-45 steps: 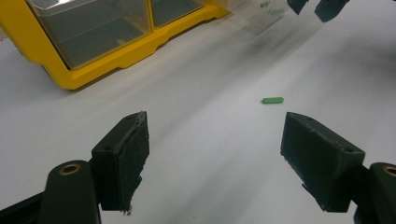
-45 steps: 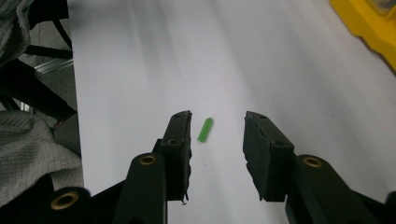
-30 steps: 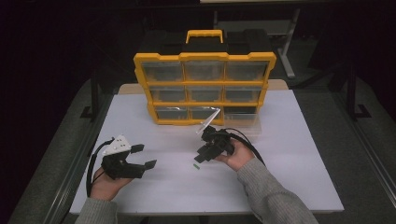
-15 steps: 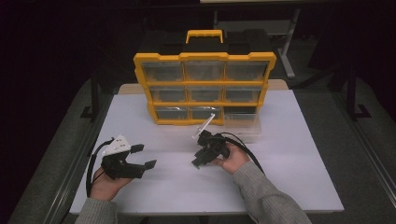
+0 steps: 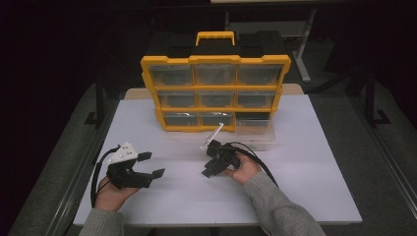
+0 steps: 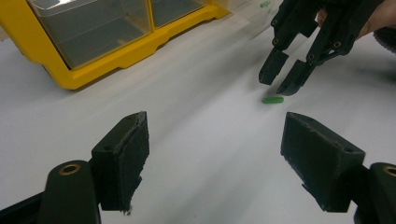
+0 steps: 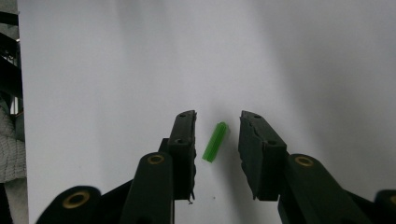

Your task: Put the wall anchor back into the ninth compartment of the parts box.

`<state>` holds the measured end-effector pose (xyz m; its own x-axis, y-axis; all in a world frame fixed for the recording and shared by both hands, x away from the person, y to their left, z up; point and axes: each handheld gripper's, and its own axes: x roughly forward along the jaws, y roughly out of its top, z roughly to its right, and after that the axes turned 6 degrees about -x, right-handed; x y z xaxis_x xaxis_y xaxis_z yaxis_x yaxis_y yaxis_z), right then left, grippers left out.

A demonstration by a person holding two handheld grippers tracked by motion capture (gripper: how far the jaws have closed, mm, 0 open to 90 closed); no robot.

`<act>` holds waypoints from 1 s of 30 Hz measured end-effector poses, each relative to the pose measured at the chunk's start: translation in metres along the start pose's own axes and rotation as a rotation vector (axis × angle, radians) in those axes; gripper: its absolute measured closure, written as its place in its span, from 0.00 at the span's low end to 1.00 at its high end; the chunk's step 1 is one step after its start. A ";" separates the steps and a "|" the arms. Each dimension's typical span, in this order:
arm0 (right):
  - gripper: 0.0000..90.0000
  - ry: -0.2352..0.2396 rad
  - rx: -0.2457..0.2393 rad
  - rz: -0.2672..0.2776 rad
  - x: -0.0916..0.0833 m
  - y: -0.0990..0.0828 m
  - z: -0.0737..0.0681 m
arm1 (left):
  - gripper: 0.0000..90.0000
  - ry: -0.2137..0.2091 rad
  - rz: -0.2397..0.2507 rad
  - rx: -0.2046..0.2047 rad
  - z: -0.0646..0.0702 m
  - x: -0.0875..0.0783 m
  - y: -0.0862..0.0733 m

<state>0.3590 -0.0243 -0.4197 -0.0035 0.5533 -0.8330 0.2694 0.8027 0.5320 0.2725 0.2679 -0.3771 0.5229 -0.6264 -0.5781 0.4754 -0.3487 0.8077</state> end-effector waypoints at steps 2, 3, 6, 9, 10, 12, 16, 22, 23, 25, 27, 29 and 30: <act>0.75 0.007 -0.002 -0.001 0.003 0.000 0.000 | 0.26 0.000 0.000 0.000 0.000 0.000 0.000; 0.75 0.004 -0.001 -0.004 0.003 0.000 -0.001 | 0.26 0.000 0.000 0.001 0.000 0.000 0.000; 0.77 0.000 -0.001 -0.012 0.006 0.001 -0.001 | 0.26 0.000 0.000 0.000 0.000 0.000 0.000; 0.78 -0.010 -0.012 -0.037 0.011 0.001 -0.002 | 0.26 -0.001 0.000 0.000 0.000 0.000 0.000; 0.79 -0.009 -0.014 -0.043 0.012 0.001 -0.002 | 0.26 -0.001 0.000 0.000 0.000 0.000 0.000; 0.81 -0.012 -0.018 -0.046 0.013 0.001 -0.002 | 0.26 -0.001 0.001 0.000 0.000 0.000 0.000; 0.83 -0.021 -0.026 -0.049 0.014 0.002 -0.003 | 0.26 -0.001 0.000 0.001 0.000 0.000 0.000; 0.90 -0.048 -0.050 -0.053 0.014 0.002 -0.004 | 0.26 -0.003 0.004 -0.009 0.001 0.001 0.000; 0.90 -0.048 -0.050 -0.053 0.014 0.002 -0.004 | 0.26 -0.003 0.004 -0.009 0.001 0.001 0.000; 0.92 -0.060 -0.062 -0.060 0.015 0.002 -0.005 | 0.26 -0.003 0.002 -0.010 0.001 0.001 0.000; 0.92 -0.058 -0.063 -0.060 0.015 0.002 -0.004 | 0.26 -0.004 0.004 -0.011 0.001 0.001 0.000; 0.92 -0.051 -0.063 -0.057 0.015 0.002 -0.003 | 0.26 -0.003 0.001 -0.009 0.001 0.001 0.000; 0.92 -0.043 -0.062 -0.054 0.014 0.002 -0.002 | 0.26 -0.003 0.001 -0.010 0.001 0.001 0.000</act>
<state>0.3575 -0.0145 -0.4306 0.0253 0.5002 -0.8655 0.2099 0.8438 0.4938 0.2723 0.2664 -0.3779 0.5210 -0.6289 -0.5771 0.4820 -0.3412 0.8070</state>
